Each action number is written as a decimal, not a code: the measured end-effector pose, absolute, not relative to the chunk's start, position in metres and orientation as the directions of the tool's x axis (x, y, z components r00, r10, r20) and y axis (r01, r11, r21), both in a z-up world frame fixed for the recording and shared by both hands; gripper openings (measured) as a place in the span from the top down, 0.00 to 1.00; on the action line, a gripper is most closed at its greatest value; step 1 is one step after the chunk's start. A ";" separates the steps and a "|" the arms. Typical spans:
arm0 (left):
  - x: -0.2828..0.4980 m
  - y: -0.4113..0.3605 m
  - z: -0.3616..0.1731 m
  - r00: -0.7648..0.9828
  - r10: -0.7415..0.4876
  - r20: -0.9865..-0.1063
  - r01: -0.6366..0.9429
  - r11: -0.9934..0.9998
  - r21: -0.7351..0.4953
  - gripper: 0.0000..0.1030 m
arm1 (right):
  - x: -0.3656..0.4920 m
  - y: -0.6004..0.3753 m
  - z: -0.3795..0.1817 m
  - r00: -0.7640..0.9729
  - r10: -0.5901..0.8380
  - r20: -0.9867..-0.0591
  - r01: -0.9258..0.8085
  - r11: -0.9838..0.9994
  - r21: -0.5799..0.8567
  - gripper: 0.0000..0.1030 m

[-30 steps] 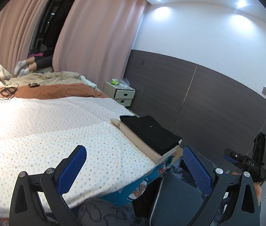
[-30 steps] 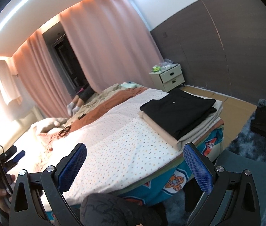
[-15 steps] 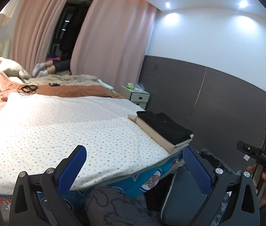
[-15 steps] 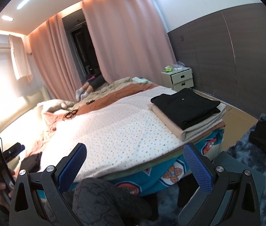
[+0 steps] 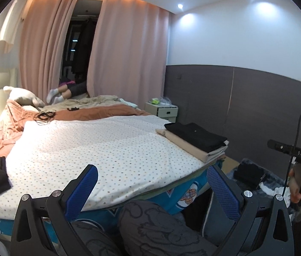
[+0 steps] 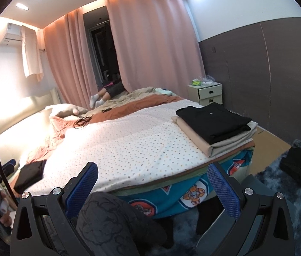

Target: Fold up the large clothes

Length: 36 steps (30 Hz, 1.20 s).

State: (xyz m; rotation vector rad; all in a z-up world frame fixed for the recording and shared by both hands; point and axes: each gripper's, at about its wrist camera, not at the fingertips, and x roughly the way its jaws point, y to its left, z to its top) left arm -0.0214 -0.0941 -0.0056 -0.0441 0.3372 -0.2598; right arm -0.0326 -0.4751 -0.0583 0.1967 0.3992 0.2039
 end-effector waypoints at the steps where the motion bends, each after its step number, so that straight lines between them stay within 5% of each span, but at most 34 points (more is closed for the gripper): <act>1: -0.023 -0.094 -0.006 0.913 -0.255 -0.320 0.240 0.967 -0.086 0.00 | -0.034 -0.473 -0.058 0.901 0.240 -0.362 -0.164 0.960 0.228 0.00; 36: -0.021 -0.095 -0.010 0.938 -0.193 -0.289 0.182 0.981 -0.065 0.00 | -0.027 -0.432 -0.080 0.870 0.271 -0.412 -0.200 0.958 0.208 0.00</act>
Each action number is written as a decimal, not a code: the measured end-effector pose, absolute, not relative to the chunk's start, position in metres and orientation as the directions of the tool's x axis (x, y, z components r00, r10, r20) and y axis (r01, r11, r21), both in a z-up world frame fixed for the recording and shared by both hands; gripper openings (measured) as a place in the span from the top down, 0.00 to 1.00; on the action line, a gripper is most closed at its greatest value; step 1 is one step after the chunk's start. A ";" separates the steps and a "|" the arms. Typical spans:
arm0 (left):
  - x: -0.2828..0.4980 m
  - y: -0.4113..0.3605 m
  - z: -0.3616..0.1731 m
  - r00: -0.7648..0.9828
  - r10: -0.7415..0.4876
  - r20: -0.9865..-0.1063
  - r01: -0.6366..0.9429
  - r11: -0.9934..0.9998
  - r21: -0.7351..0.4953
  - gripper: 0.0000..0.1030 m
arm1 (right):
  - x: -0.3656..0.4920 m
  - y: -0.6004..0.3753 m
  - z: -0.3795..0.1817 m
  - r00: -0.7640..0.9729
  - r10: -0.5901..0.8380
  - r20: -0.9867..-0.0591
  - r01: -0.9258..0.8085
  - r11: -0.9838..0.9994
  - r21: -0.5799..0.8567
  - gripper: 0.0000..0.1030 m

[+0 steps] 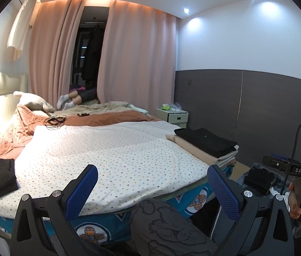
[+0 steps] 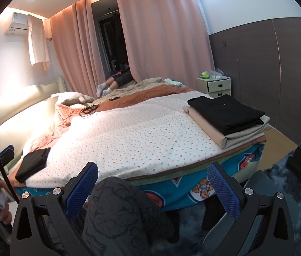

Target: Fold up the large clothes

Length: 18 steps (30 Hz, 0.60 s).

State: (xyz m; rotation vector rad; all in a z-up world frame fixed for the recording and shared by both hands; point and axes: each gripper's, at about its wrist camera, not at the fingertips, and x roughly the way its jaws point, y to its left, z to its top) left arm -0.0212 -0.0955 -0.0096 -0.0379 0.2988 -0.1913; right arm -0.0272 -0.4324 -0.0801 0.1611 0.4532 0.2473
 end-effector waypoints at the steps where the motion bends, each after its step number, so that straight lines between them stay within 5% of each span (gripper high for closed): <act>1: -0.021 -0.096 -0.010 0.937 -0.193 -0.291 0.182 0.981 -0.066 0.00 | -0.027 -0.432 -0.080 0.870 0.270 -0.412 -0.200 0.958 0.206 0.00; 18: -0.016 -0.085 -0.012 0.935 -0.186 -0.303 0.161 0.981 -0.107 0.00 | -0.016 -0.426 -0.084 0.863 0.264 -0.430 -0.197 0.961 0.194 0.00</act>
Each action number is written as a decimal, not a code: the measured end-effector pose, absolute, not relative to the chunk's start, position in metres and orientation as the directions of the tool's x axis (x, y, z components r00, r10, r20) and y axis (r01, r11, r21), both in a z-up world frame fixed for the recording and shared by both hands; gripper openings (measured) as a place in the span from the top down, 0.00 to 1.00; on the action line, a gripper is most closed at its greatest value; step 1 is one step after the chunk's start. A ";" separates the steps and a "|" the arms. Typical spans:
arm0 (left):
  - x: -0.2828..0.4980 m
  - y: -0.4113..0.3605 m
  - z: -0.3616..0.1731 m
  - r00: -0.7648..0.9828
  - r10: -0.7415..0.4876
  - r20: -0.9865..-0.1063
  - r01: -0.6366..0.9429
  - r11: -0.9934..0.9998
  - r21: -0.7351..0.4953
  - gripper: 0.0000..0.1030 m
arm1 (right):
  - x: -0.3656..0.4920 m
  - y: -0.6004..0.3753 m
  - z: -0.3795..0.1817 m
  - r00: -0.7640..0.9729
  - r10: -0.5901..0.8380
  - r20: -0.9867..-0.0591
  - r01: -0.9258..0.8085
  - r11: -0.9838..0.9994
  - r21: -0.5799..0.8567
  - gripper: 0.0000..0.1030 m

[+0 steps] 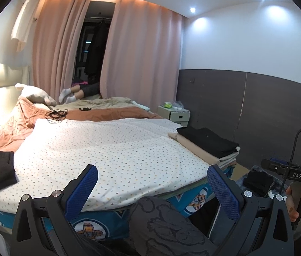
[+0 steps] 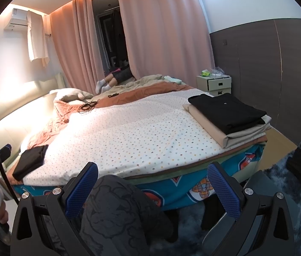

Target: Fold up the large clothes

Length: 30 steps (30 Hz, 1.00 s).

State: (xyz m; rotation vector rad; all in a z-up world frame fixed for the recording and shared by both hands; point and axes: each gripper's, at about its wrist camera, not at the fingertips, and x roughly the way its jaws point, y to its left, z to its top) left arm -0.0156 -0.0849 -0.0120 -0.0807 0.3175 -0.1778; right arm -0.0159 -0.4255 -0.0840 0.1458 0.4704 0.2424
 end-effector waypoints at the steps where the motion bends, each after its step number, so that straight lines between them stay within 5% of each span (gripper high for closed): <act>1: -0.016 -0.084 -0.012 0.935 -0.183 -0.304 0.157 0.982 -0.108 0.00 | -0.016 -0.426 -0.084 0.863 0.265 -0.429 -0.198 0.961 0.195 0.00; 30: -0.026 -0.088 -0.015 0.939 -0.169 -0.301 0.145 0.984 -0.103 0.00 | -0.022 -0.431 -0.086 0.862 0.283 -0.421 -0.216 0.955 0.201 0.00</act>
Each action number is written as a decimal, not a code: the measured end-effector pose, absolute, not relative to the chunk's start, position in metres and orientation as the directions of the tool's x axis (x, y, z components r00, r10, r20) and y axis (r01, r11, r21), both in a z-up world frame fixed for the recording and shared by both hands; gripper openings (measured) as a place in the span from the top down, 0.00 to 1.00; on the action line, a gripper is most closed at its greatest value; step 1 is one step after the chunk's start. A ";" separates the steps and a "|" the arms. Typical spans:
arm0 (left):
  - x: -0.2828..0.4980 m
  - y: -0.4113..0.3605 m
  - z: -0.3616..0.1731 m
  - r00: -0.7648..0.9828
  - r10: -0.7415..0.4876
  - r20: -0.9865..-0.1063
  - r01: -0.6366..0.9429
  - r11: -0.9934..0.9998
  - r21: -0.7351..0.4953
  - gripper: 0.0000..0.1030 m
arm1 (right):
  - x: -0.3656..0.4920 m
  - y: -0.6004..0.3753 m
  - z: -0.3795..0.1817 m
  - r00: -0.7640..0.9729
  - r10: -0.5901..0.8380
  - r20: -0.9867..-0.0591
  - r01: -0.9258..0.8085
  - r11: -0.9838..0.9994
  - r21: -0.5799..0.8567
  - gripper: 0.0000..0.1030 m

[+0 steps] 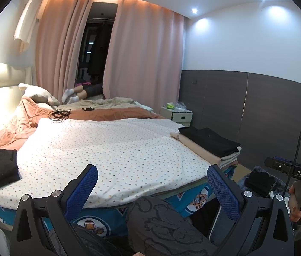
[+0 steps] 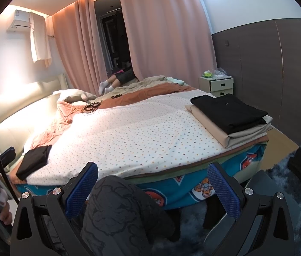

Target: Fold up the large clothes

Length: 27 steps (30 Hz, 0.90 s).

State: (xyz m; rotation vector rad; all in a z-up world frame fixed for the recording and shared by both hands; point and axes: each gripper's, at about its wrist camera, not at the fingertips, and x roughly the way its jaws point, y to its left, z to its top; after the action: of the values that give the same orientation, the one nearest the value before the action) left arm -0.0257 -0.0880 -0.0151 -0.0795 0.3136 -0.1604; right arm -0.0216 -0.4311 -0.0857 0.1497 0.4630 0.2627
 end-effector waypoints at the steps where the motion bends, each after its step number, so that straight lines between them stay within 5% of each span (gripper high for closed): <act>1: -0.027 -0.088 -0.015 0.939 -0.169 -0.299 0.145 0.984 -0.102 0.00 | -0.021 -0.432 -0.085 0.862 0.283 -0.421 -0.216 0.956 0.200 0.00; 27: -0.038 -0.094 -0.015 0.947 -0.163 -0.275 0.145 0.986 -0.083 0.00 | -0.027 -0.437 -0.084 0.864 0.278 -0.420 -0.212 0.957 0.198 0.00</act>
State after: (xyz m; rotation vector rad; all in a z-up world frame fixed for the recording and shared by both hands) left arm -0.0377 -0.0935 -0.0146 -0.0618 0.2852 -0.1570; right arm -0.0270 -0.4369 -0.0843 0.1470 0.4613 0.2580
